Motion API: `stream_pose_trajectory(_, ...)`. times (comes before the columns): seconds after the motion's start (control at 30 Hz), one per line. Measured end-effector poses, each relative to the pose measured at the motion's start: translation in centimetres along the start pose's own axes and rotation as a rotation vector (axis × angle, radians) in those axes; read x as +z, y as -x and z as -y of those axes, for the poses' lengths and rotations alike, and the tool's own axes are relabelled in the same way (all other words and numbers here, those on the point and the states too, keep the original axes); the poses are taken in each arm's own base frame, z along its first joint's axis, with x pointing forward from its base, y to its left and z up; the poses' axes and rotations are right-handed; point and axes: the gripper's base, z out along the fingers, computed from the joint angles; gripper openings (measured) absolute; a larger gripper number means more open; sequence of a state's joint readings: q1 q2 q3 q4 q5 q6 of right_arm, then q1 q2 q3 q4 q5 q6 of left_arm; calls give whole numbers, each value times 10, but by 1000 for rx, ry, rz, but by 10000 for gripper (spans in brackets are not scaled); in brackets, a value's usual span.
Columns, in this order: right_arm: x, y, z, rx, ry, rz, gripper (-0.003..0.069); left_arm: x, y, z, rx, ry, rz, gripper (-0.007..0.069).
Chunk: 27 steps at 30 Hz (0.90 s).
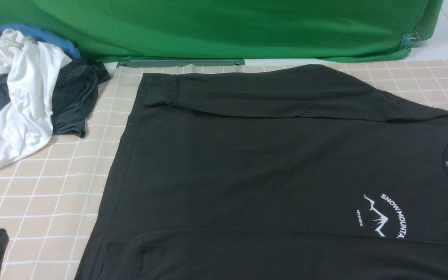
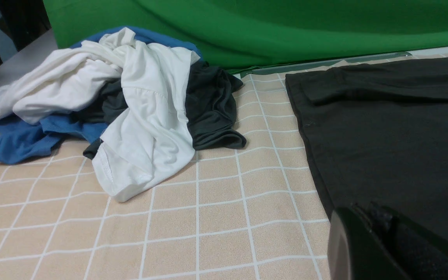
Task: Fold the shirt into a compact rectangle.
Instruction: 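Grasp the left edge of the dark T-shirt lying flat on the table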
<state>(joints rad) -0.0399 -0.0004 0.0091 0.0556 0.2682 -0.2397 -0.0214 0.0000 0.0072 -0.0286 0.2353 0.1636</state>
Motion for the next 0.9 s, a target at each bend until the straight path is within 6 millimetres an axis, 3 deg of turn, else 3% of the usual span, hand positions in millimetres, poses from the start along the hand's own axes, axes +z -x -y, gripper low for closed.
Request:
stream_pose_trajectory(0.63,0,0,0,0,0,0,238,0,3,-1,8,7,30,20)
stream_pose_trajectory(0.9,0,0,0,0,0,0,238,-5,28,-7,-359,23,321,20)
